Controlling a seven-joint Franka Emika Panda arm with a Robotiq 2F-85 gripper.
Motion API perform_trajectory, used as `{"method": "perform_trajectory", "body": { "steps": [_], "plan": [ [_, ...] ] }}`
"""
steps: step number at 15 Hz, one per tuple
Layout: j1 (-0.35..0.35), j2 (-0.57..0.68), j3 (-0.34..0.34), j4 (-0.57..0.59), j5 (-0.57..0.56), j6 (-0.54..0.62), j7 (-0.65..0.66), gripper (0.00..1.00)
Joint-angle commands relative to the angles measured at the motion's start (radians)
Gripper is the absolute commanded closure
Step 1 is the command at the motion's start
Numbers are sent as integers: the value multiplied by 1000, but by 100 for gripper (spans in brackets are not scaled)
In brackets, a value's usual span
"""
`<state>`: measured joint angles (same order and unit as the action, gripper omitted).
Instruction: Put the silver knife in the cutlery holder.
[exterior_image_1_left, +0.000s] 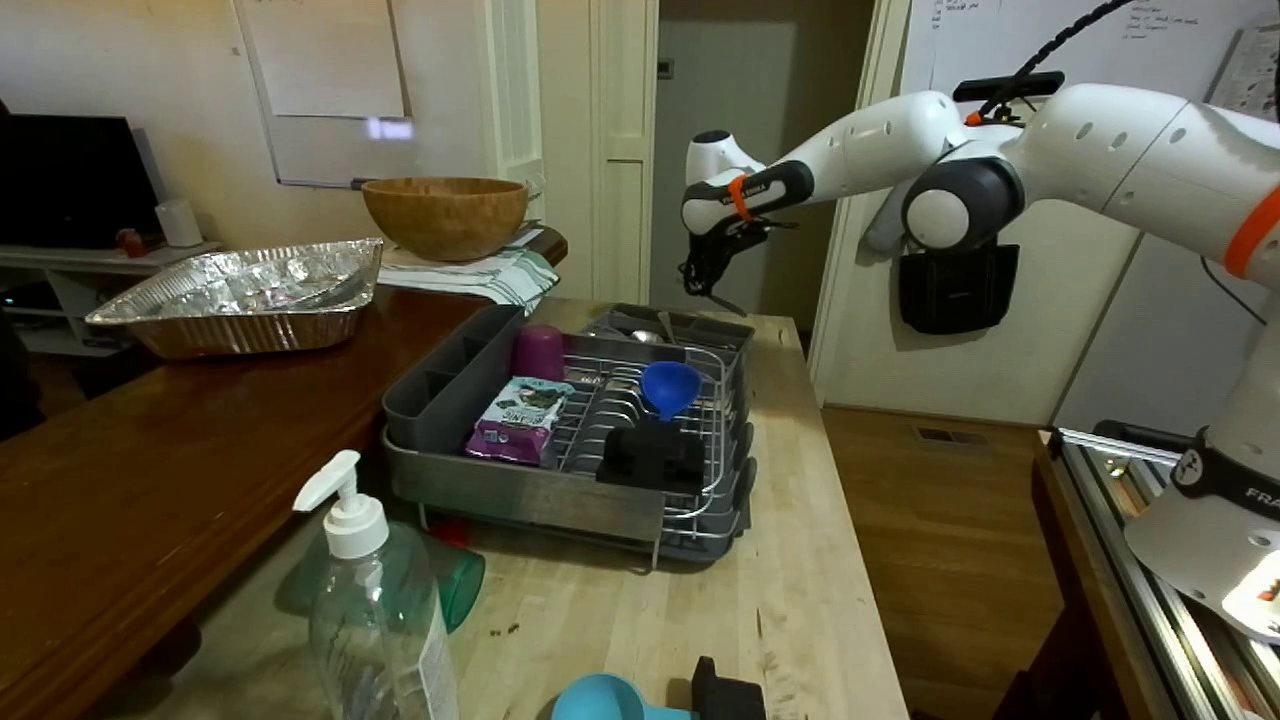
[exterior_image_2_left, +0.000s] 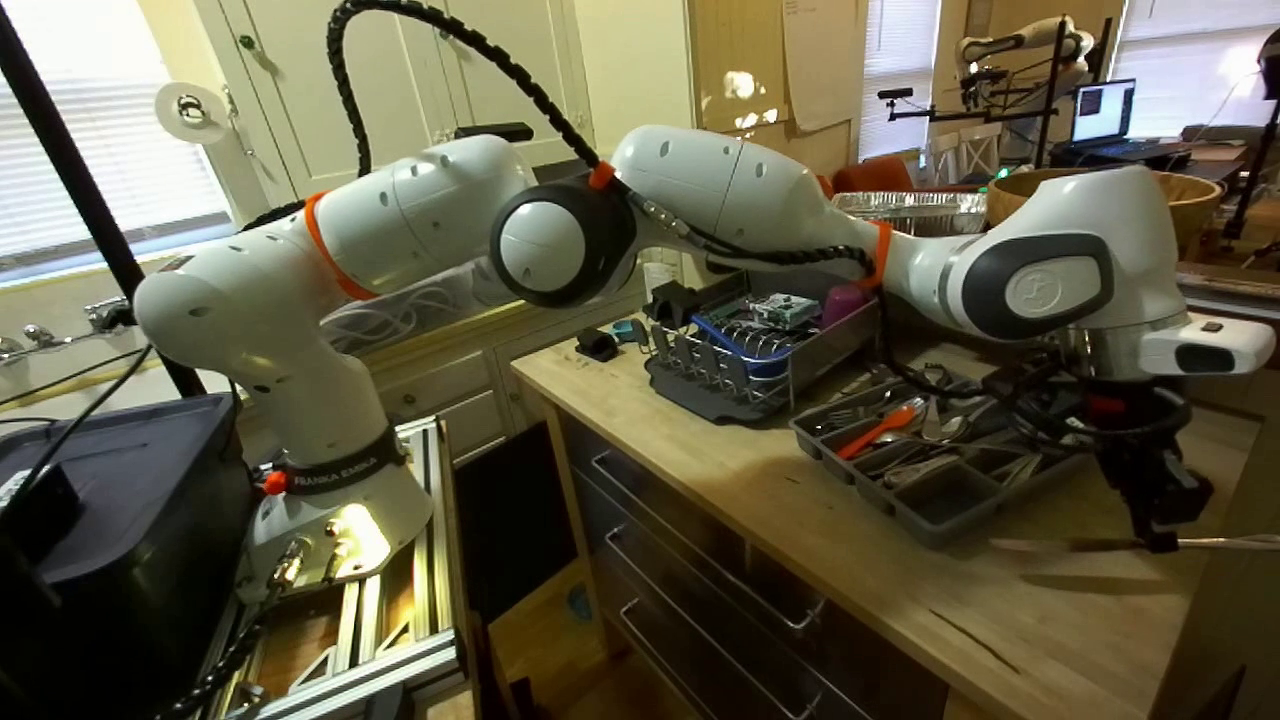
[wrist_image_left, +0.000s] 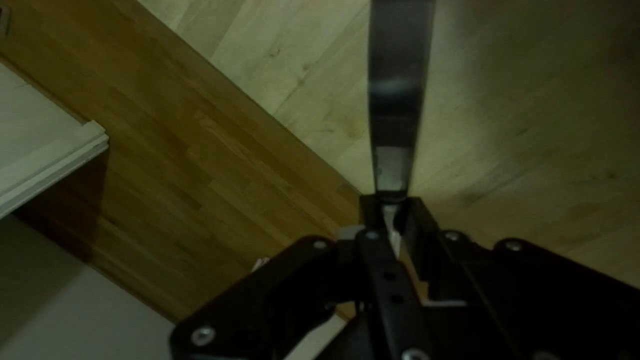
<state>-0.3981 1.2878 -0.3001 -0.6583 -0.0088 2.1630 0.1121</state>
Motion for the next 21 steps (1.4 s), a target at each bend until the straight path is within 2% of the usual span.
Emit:
{"method": "perform_trajectory", "body": {
  "steps": [1, 4, 10, 18, 20, 21],
  "plan": [
    [18, -43, 0, -62, -24, 12, -85, 96],
    [28, -88, 8, -132, -17, 62, -130, 96],
    [62, -245, 50, -396, -4, 260, -256, 96],
    [137, -478, 73, -722, -30, 322, -324, 96],
    [171, -535, 56, -806, -32, 360, -285, 96],
    [121, -434, 92, -645, -43, 302, -286, 83]
  ]
}}
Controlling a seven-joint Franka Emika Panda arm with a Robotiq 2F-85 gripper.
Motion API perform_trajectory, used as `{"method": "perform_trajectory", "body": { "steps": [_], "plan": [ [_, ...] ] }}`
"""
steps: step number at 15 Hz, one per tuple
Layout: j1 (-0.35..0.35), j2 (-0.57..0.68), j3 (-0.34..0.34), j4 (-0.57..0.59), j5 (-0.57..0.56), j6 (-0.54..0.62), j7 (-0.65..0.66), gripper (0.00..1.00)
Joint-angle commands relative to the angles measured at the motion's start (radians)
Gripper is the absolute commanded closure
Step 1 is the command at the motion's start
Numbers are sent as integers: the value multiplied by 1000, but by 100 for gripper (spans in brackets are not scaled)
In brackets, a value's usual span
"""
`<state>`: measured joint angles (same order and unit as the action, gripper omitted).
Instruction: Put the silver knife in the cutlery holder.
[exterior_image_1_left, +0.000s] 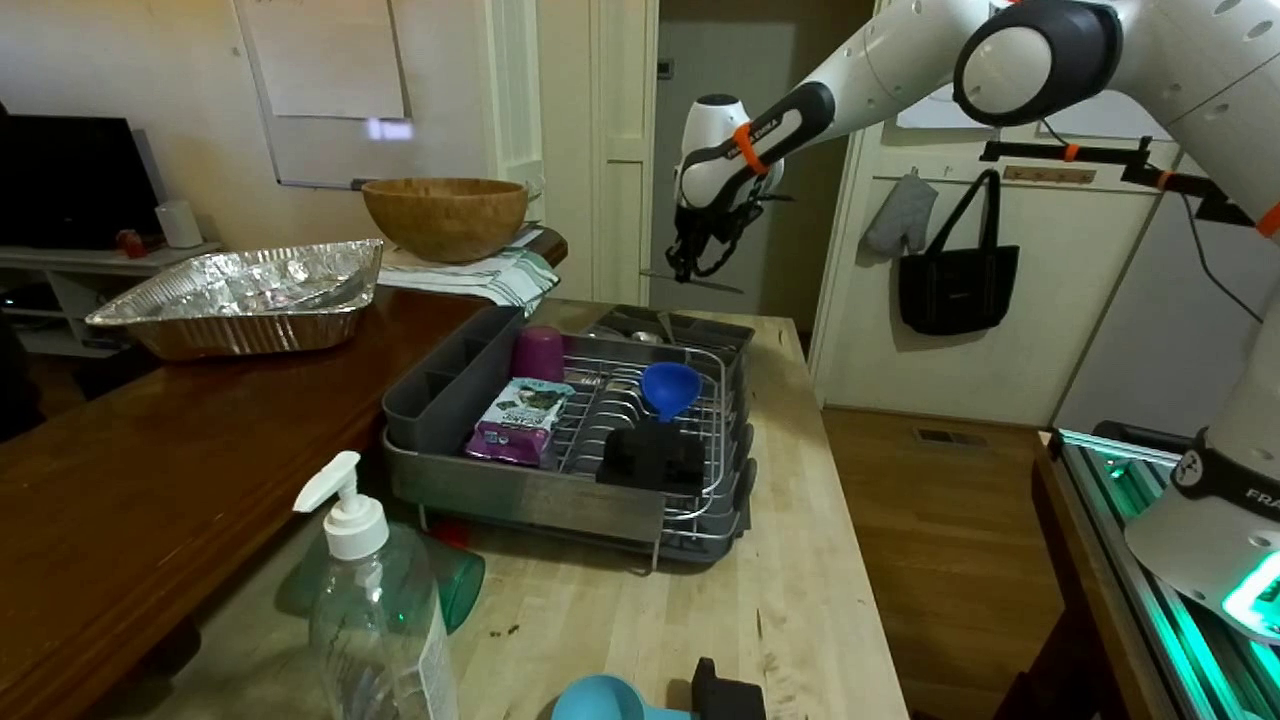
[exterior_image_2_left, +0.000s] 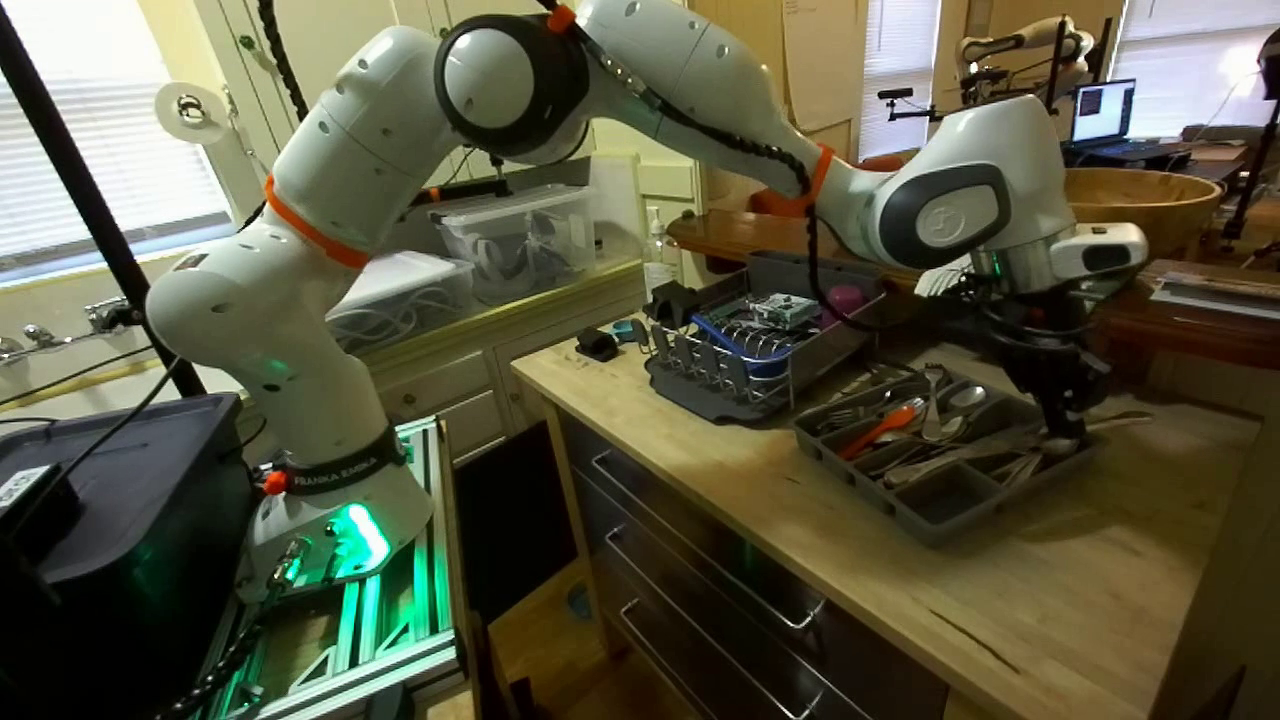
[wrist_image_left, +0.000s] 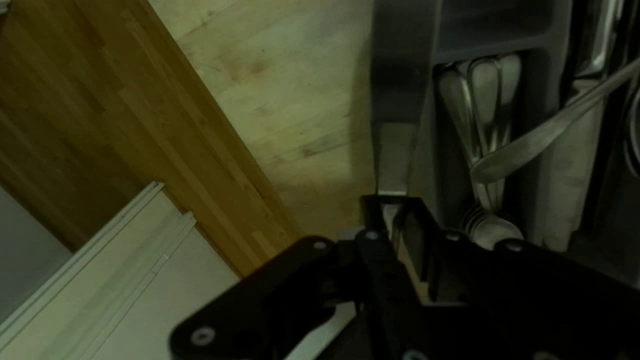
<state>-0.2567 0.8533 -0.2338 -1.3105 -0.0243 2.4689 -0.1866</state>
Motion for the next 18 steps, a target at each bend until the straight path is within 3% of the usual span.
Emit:
{"method": "perform_trajectory", "body": {
  "steps": [1, 5, 6, 13, 15, 18],
  "plan": [
    [-10, -26, 24, -31, -27, 9, 15, 83],
    [1, -76, 23, -100, -28, 18, 16, 83],
    [16, -89, 13, -133, -42, 56, 23, 96],
    [124, -239, -37, -494, -175, 412, 80, 96],
    [155, -277, -71, -588, -202, 448, 105, 96],
    [148, -309, -67, -659, -222, 441, 70, 96]
  ]
}}
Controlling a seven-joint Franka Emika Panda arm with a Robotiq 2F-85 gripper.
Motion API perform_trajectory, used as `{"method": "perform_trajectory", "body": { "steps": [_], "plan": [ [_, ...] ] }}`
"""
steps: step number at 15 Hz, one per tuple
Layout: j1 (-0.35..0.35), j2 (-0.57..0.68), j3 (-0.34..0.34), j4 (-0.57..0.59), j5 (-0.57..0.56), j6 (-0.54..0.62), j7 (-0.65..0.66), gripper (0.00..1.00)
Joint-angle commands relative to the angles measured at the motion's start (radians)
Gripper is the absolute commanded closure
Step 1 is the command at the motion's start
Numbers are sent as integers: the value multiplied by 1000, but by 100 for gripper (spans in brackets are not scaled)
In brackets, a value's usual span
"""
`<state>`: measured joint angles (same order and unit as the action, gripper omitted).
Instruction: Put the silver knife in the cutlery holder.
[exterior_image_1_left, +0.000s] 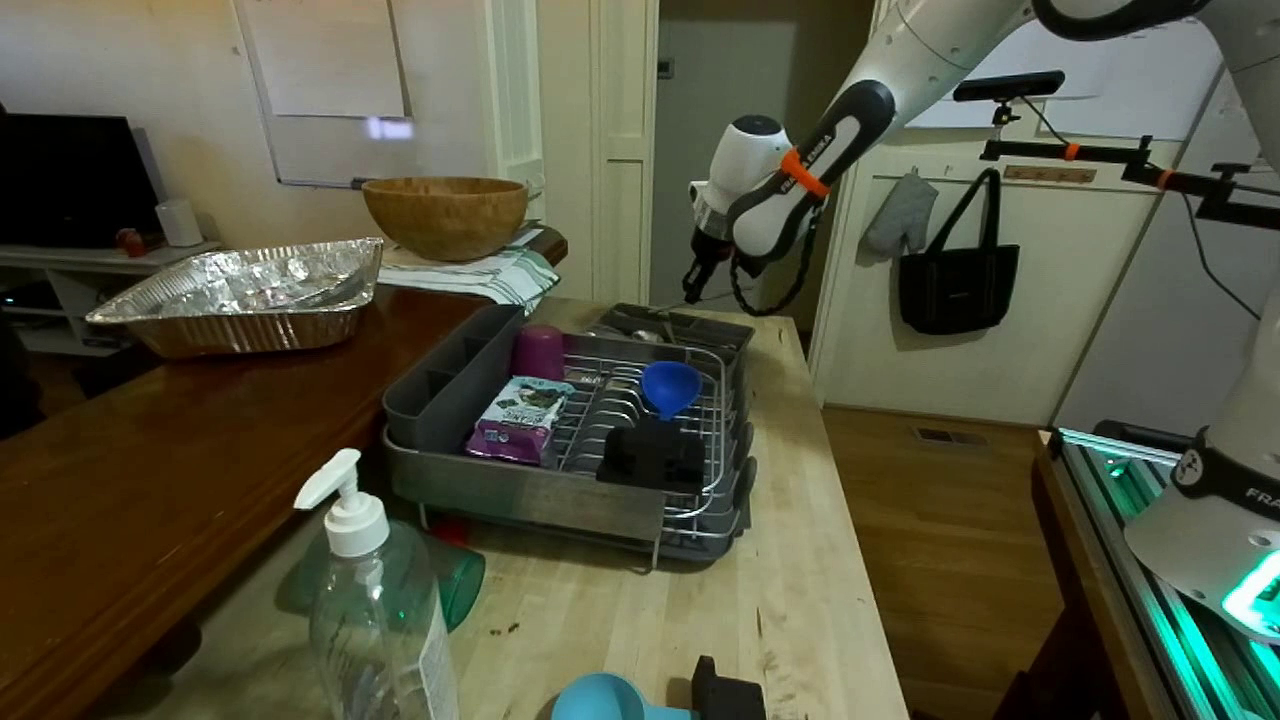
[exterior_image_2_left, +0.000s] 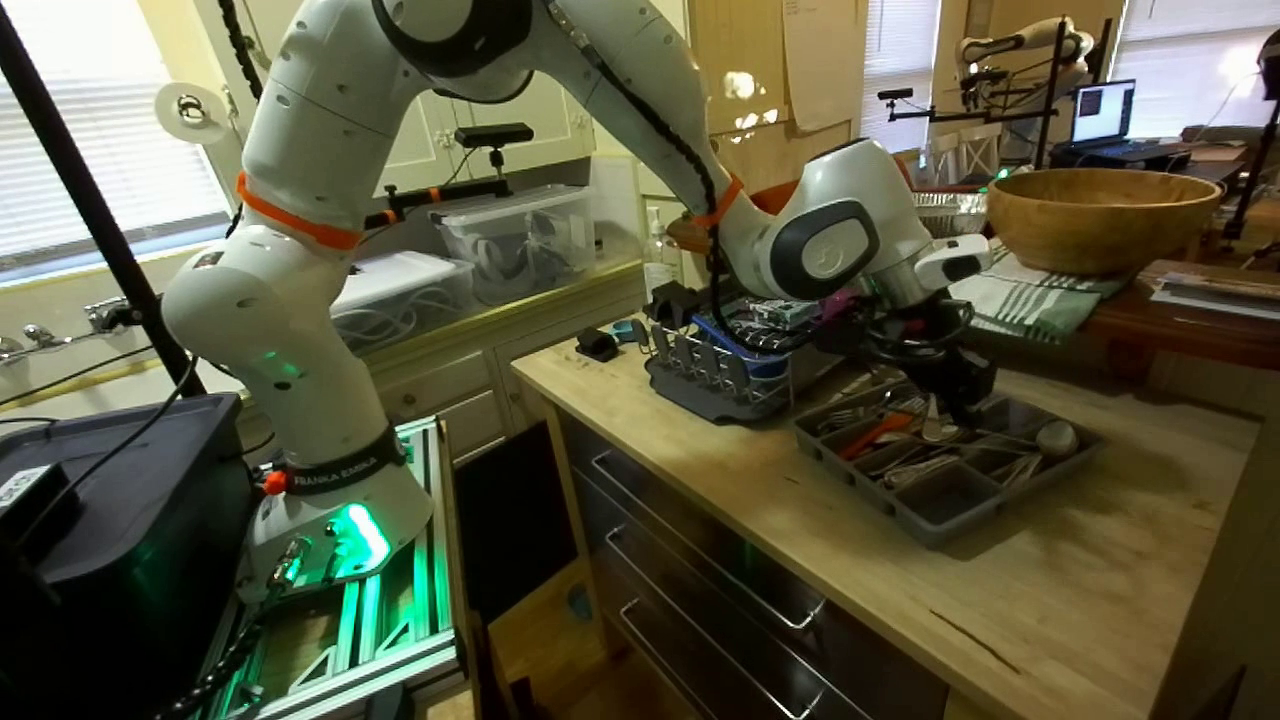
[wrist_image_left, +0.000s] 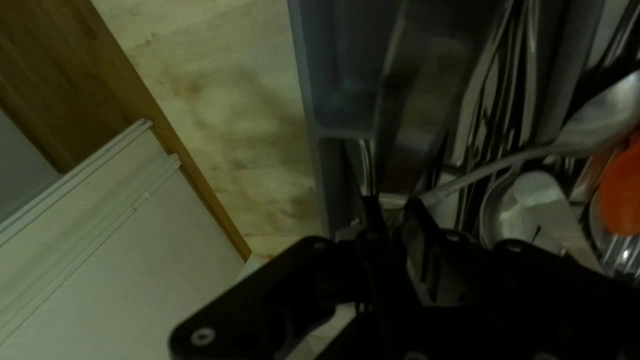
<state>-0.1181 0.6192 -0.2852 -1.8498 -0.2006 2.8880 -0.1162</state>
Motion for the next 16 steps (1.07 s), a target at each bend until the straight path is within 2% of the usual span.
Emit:
{"method": "perform_trajectory", "body": {
  "steps": [1, 3, 5, 8, 12, 14, 16],
  "plan": [
    [-2, -88, -5, -132, -51, 7, -19, 96],
    [16, -89, -28, -144, -82, 43, -8, 96],
    [13, -88, -16, -135, -91, 41, -13, 96],
    [-18, -72, 48, -112, -80, 91, -70, 96],
    [-52, -26, 157, -54, -46, 66, -130, 96],
    [-54, -6, 173, -31, -47, 42, -138, 96],
    [-38, 15, 154, -7, -56, 11, -126, 96]
  ]
}}
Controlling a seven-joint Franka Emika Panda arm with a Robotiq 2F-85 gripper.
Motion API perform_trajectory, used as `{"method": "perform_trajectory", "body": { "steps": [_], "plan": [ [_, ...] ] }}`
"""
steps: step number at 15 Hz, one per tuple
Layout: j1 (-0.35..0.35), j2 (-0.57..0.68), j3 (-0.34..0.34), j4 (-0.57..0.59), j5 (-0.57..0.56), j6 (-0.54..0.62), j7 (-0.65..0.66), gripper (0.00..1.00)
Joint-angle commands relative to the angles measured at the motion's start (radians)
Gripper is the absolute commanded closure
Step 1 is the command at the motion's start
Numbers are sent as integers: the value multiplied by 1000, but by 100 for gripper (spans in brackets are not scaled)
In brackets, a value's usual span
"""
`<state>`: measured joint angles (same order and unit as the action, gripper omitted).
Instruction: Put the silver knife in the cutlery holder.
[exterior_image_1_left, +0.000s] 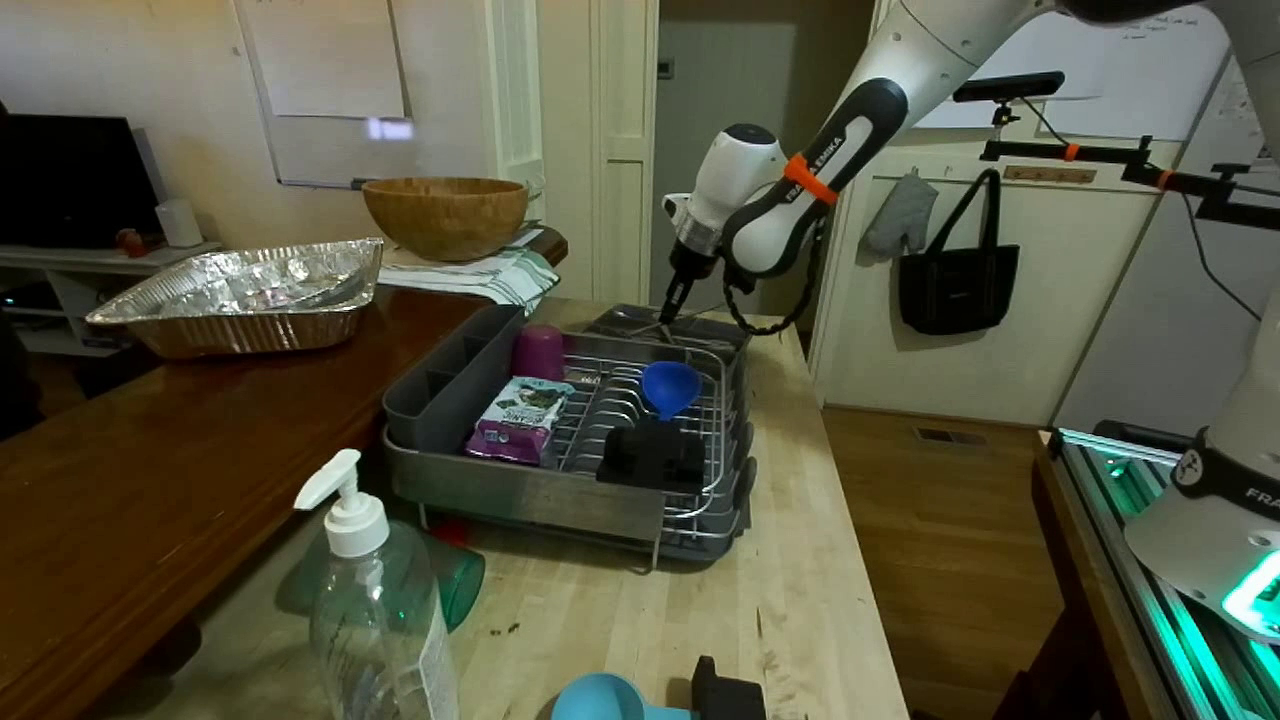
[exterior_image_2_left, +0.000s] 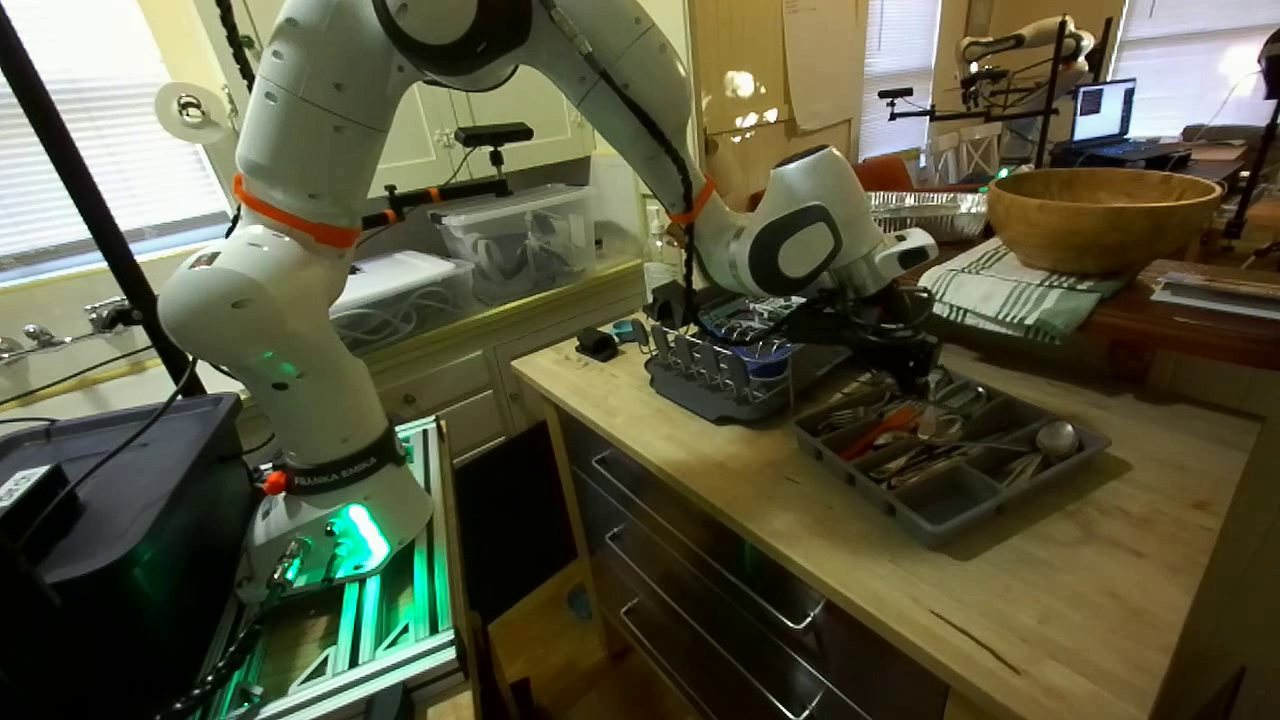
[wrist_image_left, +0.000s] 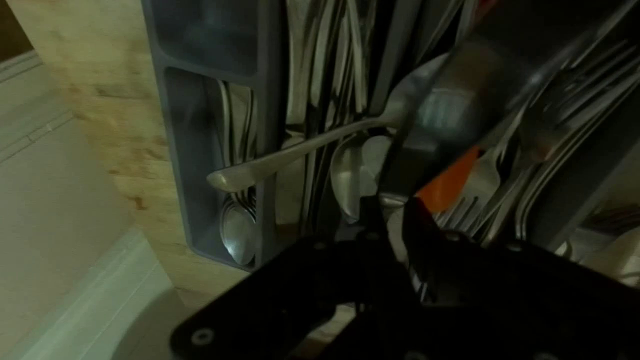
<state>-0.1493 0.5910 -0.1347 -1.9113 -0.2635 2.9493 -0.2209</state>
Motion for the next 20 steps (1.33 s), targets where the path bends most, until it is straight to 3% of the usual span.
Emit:
{"method": "perform_trajectory", "body": {
  "steps": [1, 11, 12, 14, 20],
  "plan": [
    [4, 54, -16, 66, 3, -67, -5, 96],
    [-52, 135, -55, 166, 30, -218, 24, 96],
    [-47, 137, -59, 173, 21, -229, 22, 58],
    [-57, 137, -44, 181, 30, -248, 14, 52],
    [-49, 135, -48, 185, 35, -248, 38, 6]
  ]
}}
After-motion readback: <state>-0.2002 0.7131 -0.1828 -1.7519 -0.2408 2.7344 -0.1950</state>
